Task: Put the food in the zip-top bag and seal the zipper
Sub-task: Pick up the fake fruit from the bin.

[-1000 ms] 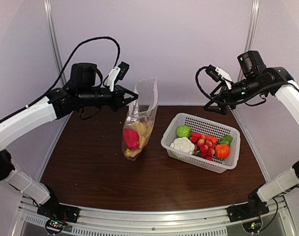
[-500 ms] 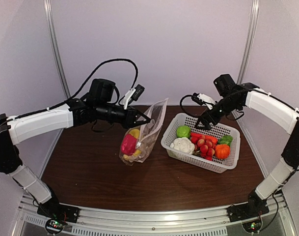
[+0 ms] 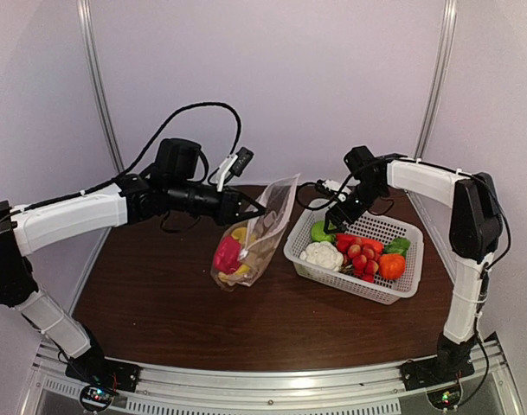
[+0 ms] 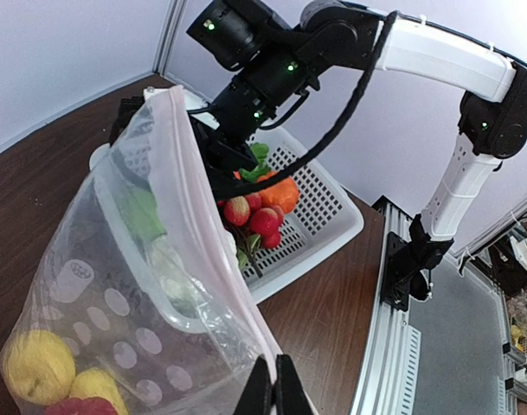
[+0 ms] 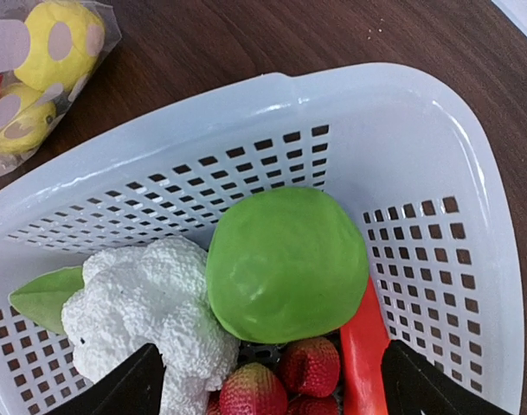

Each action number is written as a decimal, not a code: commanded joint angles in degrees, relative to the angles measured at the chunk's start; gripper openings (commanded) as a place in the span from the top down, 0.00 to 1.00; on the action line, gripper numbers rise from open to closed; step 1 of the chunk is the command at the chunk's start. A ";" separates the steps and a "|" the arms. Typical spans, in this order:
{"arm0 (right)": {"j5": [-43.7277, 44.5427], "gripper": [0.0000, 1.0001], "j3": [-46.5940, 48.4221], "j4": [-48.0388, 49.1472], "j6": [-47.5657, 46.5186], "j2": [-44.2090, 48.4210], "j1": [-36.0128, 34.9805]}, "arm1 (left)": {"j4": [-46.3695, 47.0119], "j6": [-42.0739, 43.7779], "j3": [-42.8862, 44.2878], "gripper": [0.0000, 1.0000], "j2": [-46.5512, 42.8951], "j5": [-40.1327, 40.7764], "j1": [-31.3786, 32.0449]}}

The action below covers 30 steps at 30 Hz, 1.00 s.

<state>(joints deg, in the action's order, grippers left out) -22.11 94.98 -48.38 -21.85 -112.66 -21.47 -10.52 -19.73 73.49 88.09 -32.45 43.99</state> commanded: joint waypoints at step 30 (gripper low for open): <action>0.28 0.36 -0.05 -0.33 1.09 3.36 0.12 | 1.60 0.83 -0.57 1.00 -2.04 0.69 0.04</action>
<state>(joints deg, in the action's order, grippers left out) -24.03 98.59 -49.23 -20.58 -119.33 -21.45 -10.55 -19.64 73.49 87.66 -32.16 43.99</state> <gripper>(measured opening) 0.700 0.015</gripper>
